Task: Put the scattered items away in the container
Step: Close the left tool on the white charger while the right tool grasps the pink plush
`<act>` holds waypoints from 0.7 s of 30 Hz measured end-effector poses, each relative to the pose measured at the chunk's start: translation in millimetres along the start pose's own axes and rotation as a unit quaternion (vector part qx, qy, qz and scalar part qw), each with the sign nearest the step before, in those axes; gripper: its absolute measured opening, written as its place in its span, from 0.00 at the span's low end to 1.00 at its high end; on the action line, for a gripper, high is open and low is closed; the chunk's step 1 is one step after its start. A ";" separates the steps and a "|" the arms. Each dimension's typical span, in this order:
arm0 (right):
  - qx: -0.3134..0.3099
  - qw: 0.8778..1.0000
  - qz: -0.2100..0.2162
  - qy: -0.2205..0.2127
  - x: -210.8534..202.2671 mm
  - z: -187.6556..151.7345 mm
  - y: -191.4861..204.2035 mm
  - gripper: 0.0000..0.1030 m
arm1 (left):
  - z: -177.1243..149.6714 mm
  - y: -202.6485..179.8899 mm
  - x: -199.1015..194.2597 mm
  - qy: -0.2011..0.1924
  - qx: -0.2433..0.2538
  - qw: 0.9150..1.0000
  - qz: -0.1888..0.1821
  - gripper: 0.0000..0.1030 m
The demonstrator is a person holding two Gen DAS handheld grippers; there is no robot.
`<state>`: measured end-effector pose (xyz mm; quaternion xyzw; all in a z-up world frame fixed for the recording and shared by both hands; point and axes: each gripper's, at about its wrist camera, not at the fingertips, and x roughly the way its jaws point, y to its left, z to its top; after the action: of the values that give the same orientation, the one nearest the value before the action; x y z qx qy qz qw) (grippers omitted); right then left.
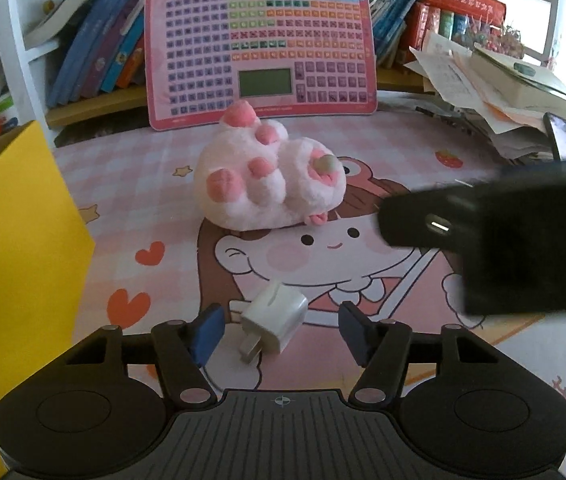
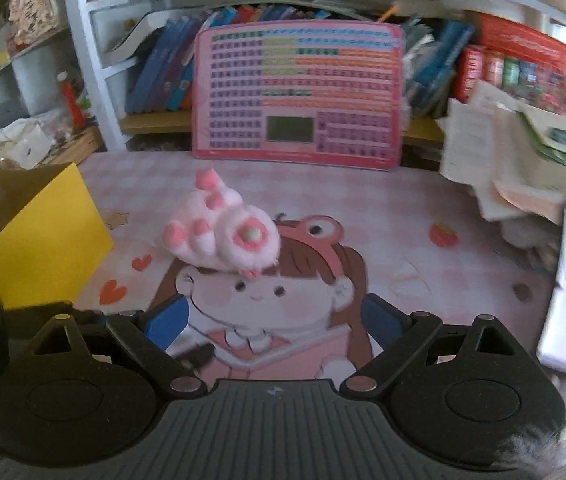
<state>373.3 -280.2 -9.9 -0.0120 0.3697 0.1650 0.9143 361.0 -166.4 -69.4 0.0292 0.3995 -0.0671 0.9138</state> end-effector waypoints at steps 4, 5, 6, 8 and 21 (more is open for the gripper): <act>-0.030 0.999 0.013 0.009 27.6 17.1 0.3 0.91 | 5.0 1.5 4.5 -0.002 -0.008 1.000 -0.002 0.52; -0.033 0.999 0.022 0.011 34.4 21.1 0.2 0.91 | 6.0 1.6 6.4 0.001 -0.008 1.000 -0.002 0.49; -0.035 0.999 0.031 0.013 40.9 25.2 0.5 0.91 | 6.6 1.6 7.8 0.003 -0.008 1.000 -0.002 0.44; -0.042 0.998 0.049 0.019 52.0 32.2 2.4 0.91 | 7.1 2.0 9.6 0.009 -0.008 1.000 -0.003 0.38; -0.150 0.983 0.084 0.061 122.0 56.6 40.1 0.91 | -1.9 15.2 -2.1 0.024 -0.010 1.000 -0.010 0.33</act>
<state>480.8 -198.3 -47.8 -0.1282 0.3951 0.2939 0.8609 360.5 -151.0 -69.1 0.0173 0.4219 -0.0712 0.9037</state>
